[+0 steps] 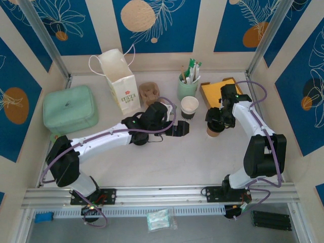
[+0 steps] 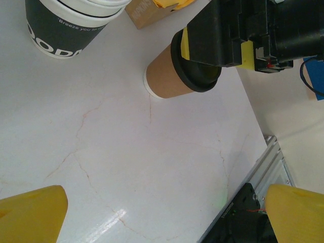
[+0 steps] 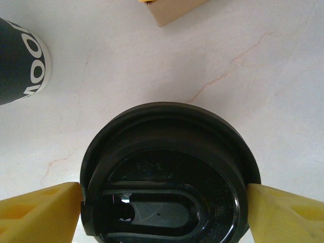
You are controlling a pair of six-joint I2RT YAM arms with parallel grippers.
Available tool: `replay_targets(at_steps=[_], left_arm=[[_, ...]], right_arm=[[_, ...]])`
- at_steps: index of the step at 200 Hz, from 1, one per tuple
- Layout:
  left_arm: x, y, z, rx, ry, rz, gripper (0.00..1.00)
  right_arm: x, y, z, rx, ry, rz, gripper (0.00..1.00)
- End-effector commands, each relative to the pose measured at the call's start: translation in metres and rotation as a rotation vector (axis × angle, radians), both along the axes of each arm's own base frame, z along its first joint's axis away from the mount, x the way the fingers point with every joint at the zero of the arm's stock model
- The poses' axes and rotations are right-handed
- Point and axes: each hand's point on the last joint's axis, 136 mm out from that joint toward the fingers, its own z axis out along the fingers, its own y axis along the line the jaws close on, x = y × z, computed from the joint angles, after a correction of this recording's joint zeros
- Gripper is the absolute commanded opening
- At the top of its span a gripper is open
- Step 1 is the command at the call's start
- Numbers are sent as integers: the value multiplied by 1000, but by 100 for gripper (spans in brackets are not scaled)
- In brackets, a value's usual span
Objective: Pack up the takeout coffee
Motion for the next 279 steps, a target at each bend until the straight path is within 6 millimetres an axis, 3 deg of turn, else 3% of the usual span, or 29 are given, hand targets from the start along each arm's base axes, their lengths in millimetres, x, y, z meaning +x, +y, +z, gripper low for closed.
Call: replay_targets(at_steps=[1,81,120,134,137,225,279], left_arm=[[-1,-11,13,-39,-13,-21,99],[-1,-11,13,-37,-12,-22,99],[-1,-11,15,-37,-15,-22,99],[-1,-10,14,-31,-16,-24,99],[-1,-10,15,-31,-18,-23,100],[2,10,37,30,-107,-3,99],[6,36,59,71,-181,47,100]], right_arm=[[3,2,7,8,-12,-11,85],[4,7,18,30,-37,-13,91],[5,5,33,22,-74,-18,93],[5,4,44,17,-100,-20,94],[5,4,47,16,-106,-18,100],[4,12,116,82,-289,-33,99],[2,34,178,312,-505,-32,99]])
